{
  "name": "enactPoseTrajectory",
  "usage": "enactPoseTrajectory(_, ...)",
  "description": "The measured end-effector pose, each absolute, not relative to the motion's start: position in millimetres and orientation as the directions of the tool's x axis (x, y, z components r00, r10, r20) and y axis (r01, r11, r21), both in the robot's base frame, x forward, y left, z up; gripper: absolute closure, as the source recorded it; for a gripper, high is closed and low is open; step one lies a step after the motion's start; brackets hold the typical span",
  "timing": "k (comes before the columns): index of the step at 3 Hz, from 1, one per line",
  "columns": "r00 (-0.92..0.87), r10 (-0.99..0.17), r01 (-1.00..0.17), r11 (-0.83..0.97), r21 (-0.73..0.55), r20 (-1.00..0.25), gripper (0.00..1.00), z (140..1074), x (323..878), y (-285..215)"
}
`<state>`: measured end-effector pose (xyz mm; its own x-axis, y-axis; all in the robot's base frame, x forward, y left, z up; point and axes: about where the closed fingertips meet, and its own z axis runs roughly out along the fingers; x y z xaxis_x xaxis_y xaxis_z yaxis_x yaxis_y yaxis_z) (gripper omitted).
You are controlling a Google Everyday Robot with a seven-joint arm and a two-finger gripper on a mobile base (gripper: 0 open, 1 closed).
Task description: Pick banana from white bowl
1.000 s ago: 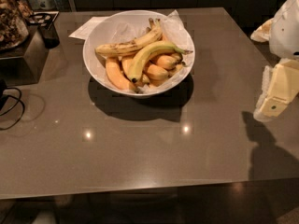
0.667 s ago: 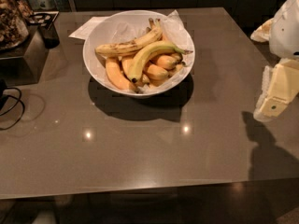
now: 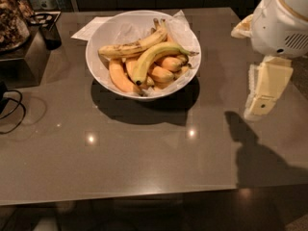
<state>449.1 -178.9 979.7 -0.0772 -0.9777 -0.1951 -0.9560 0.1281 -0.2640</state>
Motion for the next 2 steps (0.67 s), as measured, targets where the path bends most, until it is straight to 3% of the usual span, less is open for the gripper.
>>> enactPoseTrajectory(1, 0.032, -0.988, -0.962, 0.011, -0.272, -0.153, 0.00, 975.0, 455.8, -149.0)
enactPoseTrajectory(2, 0.038, -0.988, -0.962, 0.005, -0.275, -0.152, 0.00, 975.2, 456.6, -147.0)
